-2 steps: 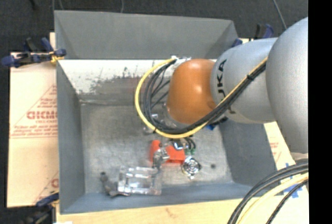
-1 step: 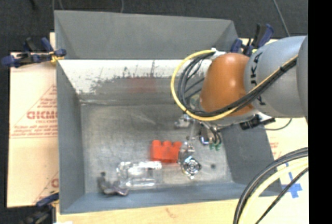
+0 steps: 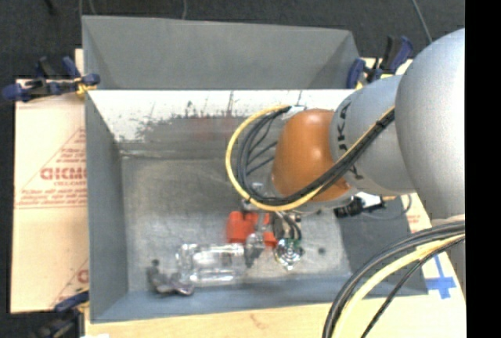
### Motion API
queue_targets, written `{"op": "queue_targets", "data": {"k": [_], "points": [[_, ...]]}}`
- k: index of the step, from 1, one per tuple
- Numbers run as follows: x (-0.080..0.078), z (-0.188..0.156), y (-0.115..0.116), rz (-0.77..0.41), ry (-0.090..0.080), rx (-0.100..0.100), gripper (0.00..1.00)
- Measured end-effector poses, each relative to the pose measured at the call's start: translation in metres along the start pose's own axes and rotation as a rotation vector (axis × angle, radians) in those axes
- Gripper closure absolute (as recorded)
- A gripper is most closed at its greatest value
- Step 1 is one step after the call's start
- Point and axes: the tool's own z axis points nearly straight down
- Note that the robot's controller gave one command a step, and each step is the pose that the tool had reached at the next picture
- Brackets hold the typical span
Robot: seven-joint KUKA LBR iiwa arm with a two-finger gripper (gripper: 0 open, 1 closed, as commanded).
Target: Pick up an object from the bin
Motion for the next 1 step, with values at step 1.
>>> {"op": "queue_targets", "data": {"k": [1], "points": [[-0.0023, -0.0022, -0.0009, -0.001, 0.006, 0.0, 0.0]]}}
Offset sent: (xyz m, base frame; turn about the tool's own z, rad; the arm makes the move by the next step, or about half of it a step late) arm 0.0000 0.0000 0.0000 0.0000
